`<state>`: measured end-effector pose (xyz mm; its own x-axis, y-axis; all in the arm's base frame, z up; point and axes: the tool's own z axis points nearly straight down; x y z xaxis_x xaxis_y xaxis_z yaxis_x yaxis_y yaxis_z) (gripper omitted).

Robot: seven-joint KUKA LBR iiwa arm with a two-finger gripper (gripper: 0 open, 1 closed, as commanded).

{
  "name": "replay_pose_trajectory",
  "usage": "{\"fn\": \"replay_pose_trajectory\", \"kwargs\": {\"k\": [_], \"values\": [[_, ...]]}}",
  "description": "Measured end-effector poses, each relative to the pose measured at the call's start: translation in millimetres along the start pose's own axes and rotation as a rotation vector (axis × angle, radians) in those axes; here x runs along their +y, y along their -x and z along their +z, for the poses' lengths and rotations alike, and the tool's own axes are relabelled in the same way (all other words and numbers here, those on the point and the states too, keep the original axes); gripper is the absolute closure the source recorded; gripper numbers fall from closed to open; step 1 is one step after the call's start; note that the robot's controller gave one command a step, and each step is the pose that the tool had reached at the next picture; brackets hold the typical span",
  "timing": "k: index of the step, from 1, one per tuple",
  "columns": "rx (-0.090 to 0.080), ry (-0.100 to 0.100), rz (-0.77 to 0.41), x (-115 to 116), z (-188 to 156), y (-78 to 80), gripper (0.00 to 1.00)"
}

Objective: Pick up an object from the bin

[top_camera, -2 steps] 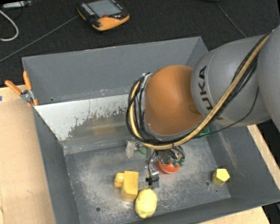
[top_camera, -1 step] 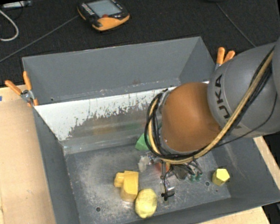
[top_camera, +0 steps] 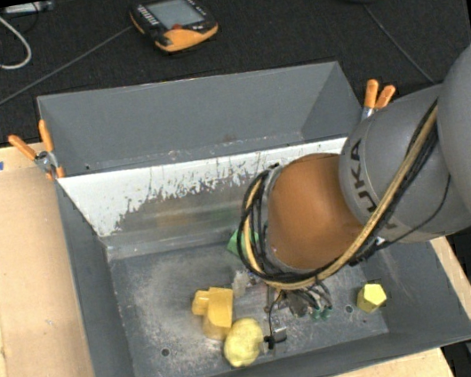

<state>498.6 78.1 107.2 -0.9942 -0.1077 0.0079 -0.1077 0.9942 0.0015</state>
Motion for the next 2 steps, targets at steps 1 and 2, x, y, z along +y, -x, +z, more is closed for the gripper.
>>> {"fn": "replay_pose_trajectory", "kwargs": {"k": [1,2], "values": [[0.001,0.001,-0.246,-0.5,2.7,-4.1,0.0],[-0.001,0.001,-0.208,24.6,23.5,-15.5,0.0]]}}
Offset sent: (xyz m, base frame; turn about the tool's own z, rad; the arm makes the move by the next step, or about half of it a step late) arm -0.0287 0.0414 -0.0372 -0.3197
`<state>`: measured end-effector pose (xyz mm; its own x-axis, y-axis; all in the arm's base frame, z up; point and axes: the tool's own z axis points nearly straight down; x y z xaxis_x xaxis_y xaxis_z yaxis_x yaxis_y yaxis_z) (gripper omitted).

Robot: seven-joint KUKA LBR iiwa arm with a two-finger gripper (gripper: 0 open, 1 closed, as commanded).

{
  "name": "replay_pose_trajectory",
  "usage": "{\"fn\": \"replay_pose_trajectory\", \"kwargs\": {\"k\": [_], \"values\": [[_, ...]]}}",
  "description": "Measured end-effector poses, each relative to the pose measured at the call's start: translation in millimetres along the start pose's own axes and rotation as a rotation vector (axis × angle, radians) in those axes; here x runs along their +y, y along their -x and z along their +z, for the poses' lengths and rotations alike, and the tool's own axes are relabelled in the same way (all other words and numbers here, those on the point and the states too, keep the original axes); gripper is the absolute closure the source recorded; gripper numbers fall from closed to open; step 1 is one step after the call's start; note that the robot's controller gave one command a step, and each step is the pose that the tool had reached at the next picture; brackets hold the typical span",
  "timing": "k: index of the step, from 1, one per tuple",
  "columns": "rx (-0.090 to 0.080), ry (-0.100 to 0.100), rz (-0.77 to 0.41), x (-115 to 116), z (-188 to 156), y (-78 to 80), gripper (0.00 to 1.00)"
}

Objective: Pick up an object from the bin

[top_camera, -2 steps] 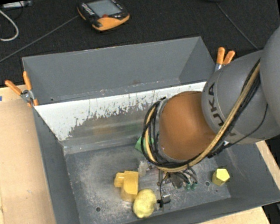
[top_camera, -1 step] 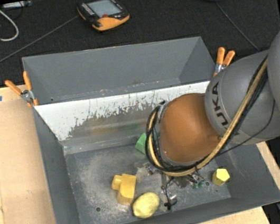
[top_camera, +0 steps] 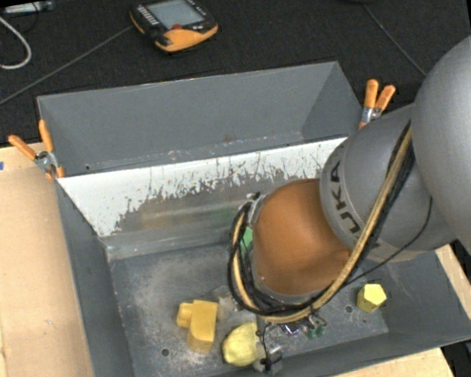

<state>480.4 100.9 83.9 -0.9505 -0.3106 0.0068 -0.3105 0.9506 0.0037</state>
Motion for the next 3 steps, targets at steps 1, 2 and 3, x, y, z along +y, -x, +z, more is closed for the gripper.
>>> {"fn": "replay_pose_trajectory", "kwargs": {"k": [1,2,3], "values": [[-0.006,-0.002,-0.335,16.9,-6.6,-4.8,1.0],[-0.006,-0.002,-0.333,16.7,-6.6,-4.8,1.0],[-0.005,0.0,-0.387,14.9,-147.0,3.6,1.0]]}}
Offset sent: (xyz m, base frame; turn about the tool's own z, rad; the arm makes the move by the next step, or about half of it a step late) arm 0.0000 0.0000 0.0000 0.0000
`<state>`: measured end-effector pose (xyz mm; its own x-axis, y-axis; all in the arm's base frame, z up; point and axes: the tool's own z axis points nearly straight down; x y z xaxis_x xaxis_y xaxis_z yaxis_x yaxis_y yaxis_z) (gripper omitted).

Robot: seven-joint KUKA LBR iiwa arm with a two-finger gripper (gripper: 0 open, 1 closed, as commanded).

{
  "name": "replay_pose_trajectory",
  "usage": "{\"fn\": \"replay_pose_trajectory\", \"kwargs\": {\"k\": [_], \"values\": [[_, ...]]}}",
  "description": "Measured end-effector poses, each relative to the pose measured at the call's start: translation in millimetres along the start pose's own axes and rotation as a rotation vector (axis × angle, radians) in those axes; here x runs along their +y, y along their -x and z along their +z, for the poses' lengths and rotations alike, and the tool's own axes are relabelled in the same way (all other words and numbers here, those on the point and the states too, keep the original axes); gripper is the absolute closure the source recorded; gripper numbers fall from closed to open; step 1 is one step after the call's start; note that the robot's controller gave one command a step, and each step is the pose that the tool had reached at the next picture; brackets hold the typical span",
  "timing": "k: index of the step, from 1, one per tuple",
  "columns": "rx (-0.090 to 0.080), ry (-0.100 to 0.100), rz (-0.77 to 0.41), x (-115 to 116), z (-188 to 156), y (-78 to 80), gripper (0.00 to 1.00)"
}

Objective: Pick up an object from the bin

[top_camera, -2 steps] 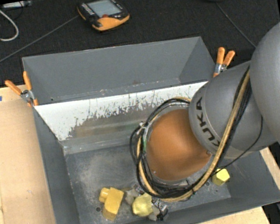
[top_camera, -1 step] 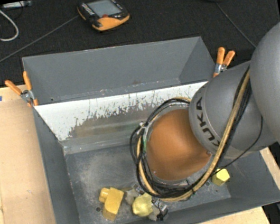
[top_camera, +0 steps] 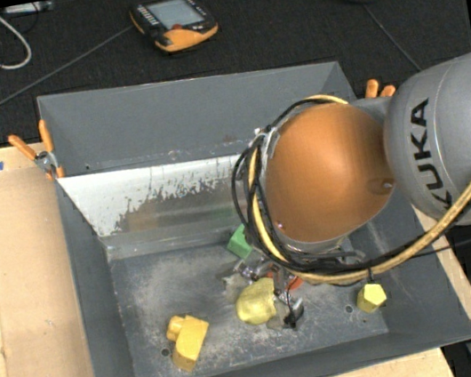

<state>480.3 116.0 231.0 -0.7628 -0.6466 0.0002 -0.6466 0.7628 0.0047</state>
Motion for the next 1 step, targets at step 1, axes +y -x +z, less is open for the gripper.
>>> {"fn": "replay_pose_trajectory", "kwargs": {"k": [1], "values": [[0.0,0.0,0.001,-0.1,0.0,0.0,1.0]]}}
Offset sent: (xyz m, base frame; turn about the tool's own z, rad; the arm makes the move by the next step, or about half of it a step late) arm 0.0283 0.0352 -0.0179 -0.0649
